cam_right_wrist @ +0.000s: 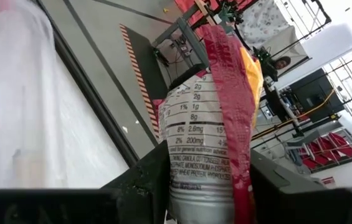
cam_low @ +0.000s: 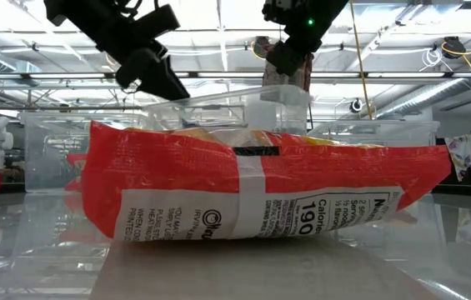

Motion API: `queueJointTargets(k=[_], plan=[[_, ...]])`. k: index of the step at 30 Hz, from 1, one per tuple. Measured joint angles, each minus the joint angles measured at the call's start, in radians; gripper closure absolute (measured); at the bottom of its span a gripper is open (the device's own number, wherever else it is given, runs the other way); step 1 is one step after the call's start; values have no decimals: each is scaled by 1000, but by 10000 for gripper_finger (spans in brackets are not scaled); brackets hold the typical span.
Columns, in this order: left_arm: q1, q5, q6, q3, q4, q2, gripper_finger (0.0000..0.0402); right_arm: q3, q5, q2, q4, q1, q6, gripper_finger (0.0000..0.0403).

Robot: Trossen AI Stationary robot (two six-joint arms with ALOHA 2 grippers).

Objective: Sort Maruchan noodles
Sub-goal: Put the right red noodle pack into the top right transparent bin

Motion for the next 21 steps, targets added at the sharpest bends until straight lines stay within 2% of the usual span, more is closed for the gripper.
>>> queueJointTargets(k=[9, 16, 21], plan=[[-1, -1, 32, 1, 19, -12, 215, 0, -3, 0, -10, -4, 1, 273], [-14, 3, -14, 120, -232, -12, 215, 0, 0, 0, -40, -4, -4, 273], [-17, -19, -21, 128, -262, -12, 216, 0, 66, 0, -44, -4, -22, 273]])
